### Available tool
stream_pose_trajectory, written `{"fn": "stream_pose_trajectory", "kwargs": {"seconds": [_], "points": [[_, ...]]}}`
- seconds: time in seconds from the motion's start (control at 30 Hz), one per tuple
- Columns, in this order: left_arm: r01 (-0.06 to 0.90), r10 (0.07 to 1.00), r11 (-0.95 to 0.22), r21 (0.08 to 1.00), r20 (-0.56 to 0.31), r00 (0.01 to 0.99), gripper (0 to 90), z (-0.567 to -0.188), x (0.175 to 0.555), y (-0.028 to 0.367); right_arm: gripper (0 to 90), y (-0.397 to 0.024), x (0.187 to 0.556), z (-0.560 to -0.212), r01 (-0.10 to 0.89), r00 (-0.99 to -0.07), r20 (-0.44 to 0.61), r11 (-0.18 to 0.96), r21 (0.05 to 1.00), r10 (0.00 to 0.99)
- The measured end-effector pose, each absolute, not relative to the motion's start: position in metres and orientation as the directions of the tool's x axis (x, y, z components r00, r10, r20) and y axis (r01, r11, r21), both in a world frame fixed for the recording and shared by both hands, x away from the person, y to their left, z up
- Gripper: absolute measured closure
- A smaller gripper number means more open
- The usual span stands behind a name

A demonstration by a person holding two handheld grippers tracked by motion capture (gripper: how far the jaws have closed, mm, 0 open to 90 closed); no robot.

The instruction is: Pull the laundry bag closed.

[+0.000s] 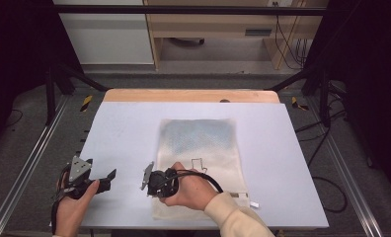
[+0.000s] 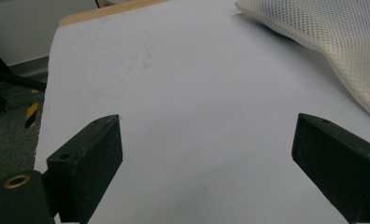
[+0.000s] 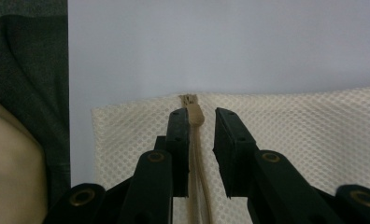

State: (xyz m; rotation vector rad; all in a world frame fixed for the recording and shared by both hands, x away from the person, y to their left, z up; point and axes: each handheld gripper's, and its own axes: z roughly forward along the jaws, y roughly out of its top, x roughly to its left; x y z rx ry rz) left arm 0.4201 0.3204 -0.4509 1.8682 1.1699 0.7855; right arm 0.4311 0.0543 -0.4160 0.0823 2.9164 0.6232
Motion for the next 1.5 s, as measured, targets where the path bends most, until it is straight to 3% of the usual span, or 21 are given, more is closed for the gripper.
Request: {"fn": "stream_pose_trajectory", "kwargs": {"seconds": [0.6, 1.03, 1.5], "points": [[0.439, 0.913, -0.276, 0.855, 0.091, 0.398, 10.0, -0.451, 0.42, 0.321, 73.5, 0.063, 0.441, -0.432, 0.11, -0.988, -0.052, 0.902, 0.418, 0.145], [0.437, 0.903, -0.283, 0.854, 0.084, 0.42, 10.0, -0.449, 0.418, 0.317, 81.5, 0.065, 0.445, -0.437, 0.143, -0.987, -0.009, 0.902, 0.407, 0.16], [0.462, 0.812, -0.381, 0.801, 0.051, 0.581, 9.9, -0.45, 0.387, 0.281, 81.8, 0.057, 0.445, -0.419, 0.135, -0.988, -0.001, 0.883, 0.449, 0.152]]}}
